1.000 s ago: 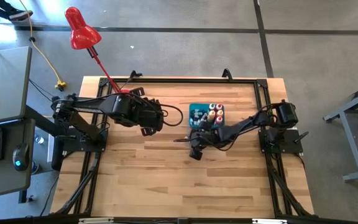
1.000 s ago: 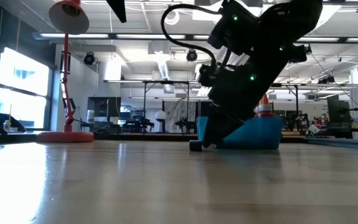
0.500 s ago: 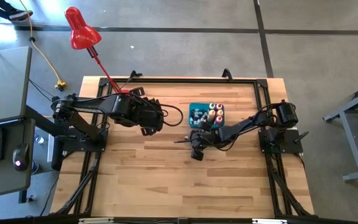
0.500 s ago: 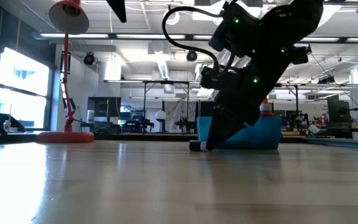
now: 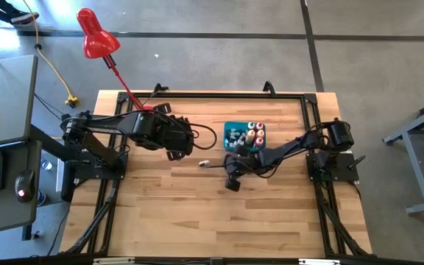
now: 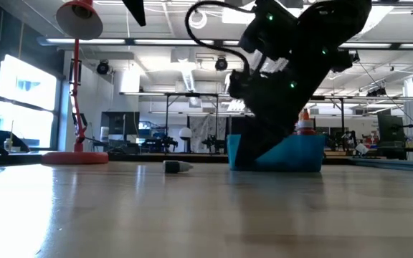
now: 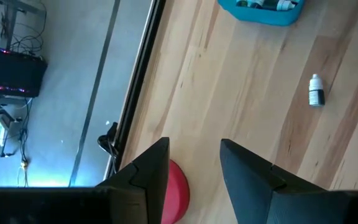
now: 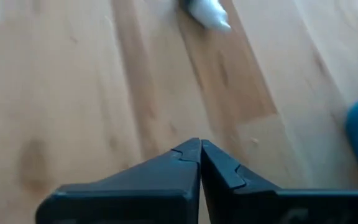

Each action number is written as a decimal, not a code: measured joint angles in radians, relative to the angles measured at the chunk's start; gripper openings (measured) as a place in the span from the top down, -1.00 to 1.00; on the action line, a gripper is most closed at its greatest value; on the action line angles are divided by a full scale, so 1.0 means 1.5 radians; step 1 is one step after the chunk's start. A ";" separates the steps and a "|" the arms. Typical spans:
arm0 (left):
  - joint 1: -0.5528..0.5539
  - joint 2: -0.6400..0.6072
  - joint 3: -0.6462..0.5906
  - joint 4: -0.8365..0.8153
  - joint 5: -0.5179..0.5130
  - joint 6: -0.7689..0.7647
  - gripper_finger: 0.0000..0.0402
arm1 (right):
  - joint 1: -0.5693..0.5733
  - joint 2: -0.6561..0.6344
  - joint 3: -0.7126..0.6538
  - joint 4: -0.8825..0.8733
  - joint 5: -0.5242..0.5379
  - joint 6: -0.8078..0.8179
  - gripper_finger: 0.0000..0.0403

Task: Pick & Place food coloring
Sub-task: Put the small white food coloring bottle into the blue bin

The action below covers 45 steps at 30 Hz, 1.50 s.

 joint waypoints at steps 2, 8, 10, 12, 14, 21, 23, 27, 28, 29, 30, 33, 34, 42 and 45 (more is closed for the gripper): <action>0.000 0.000 0.000 -0.005 0.000 0.000 0.31 | 0.004 -0.004 0.009 0.006 -0.013 0.002 0.99; 0.000 -0.002 0.000 -0.015 0.001 0.000 0.31 | 0.017 -0.006 0.053 0.051 -0.019 -0.062 0.88; 0.000 -0.008 -0.001 -0.015 0.004 0.000 0.31 | 0.020 -0.006 0.077 0.051 -0.017 -0.102 0.77; 0.000 -0.018 -0.001 -0.015 0.019 0.000 0.31 | 0.020 -0.006 0.103 0.051 -0.014 -0.158 0.64; 0.000 -0.031 -0.001 -0.015 0.026 0.000 0.31 | 0.014 -0.006 0.131 0.047 -0.015 -0.215 0.50; 0.000 -0.074 0.000 -0.015 0.033 -0.015 0.31 | -0.047 0.021 0.207 0.004 -0.086 -0.299 0.16; 0.000 -0.082 0.000 -0.015 0.036 -0.019 0.31 | -0.059 0.045 0.219 -0.020 -0.104 -0.299 0.14; 0.000 -0.090 0.000 -0.015 0.037 -0.020 0.31 | -0.066 0.102 0.248 -0.050 -0.129 -0.321 0.16; 0.000 -0.091 0.000 -0.015 0.037 -0.020 0.31 | -0.068 0.116 0.257 -0.054 -0.131 -0.324 0.17; 0.000 -0.091 0.000 -0.015 0.037 -0.019 0.31 | -0.070 0.129 0.268 -0.059 -0.130 -0.327 0.18; 0.000 -0.091 0.000 -0.015 0.037 -0.019 0.31 | -0.073 0.142 0.279 -0.069 -0.131 -0.331 0.18; 0.000 -0.091 0.000 -0.015 0.037 -0.018 0.31 | -0.085 0.178 0.314 -0.107 -0.129 -0.336 0.19; 0.000 -0.091 0.000 -0.015 0.038 -0.018 0.31 | -0.089 0.187 0.326 -0.121 -0.130 -0.336 0.19; 0.000 -0.091 0.000 -0.015 0.038 -0.018 0.31 | -0.102 0.237 0.364 -0.177 -0.135 -0.340 0.26; 0.000 -0.091 0.000 -0.015 0.038 -0.018 0.31 | -0.102 0.238 0.363 -0.172 -0.137 -0.354 0.39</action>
